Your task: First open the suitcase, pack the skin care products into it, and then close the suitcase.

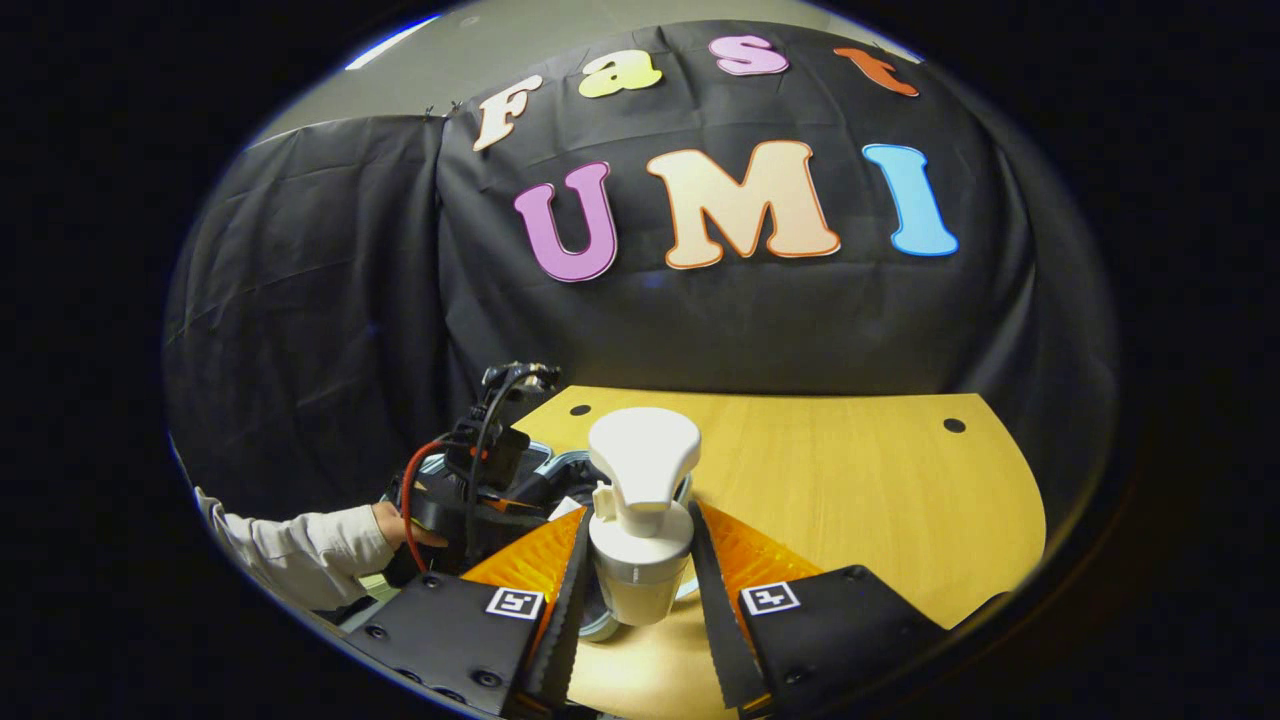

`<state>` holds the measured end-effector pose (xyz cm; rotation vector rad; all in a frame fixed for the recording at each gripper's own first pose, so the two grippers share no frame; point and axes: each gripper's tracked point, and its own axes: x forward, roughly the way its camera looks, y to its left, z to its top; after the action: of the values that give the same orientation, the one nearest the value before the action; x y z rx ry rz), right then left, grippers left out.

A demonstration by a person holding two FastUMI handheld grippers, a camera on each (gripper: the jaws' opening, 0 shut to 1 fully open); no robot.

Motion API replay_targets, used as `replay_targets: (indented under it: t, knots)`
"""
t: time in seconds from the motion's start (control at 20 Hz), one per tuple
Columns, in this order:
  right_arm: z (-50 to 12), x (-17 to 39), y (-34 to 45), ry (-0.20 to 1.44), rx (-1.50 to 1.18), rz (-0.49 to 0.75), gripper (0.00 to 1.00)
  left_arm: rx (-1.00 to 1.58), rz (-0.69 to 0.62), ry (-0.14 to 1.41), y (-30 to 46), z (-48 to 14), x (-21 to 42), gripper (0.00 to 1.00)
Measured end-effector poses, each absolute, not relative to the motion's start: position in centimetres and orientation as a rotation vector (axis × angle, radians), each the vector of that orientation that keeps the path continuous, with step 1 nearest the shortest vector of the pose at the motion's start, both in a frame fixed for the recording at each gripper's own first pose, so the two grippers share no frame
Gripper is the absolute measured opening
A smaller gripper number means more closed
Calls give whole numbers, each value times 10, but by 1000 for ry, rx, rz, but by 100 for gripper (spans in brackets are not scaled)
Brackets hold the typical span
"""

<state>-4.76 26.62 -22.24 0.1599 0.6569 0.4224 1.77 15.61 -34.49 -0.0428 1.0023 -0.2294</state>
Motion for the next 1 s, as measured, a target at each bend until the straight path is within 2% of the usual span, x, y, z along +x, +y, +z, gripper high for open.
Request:
replay_targets:
  t: [0.05, 0.15, 0.2, 0.5, 0.7, 0.95, 1.0]
  knots:
    - [-228, -47, 273, 670, 163, 433, 57, -58, -231, 972, 156, -335, 20, 93]
    - [-237, -46, 288, 694, 175, 455, 55, -75, -230, 907, 162, -313, 24, 96]
    - [-243, -45, 296, 709, 181, 468, 57, -73, -225, 880, 167, -302, 26, 96]
    - [-302, -53, 340, 836, 214, 512, 57, -68, -148, 736, 220, -249, 32, 96]
    - [-340, -62, 364, 925, 218, 525, 57, -87, -50, 709, 269, -235, 23, 96]
    - [-362, -54, 380, 984, 249, 462, 55, -102, 63, 717, 336, -232, 6, 94]
    - [-363, -48, 380, 982, 248, 442, 58, -105, 84, 716, 351, -231, 4, 96]
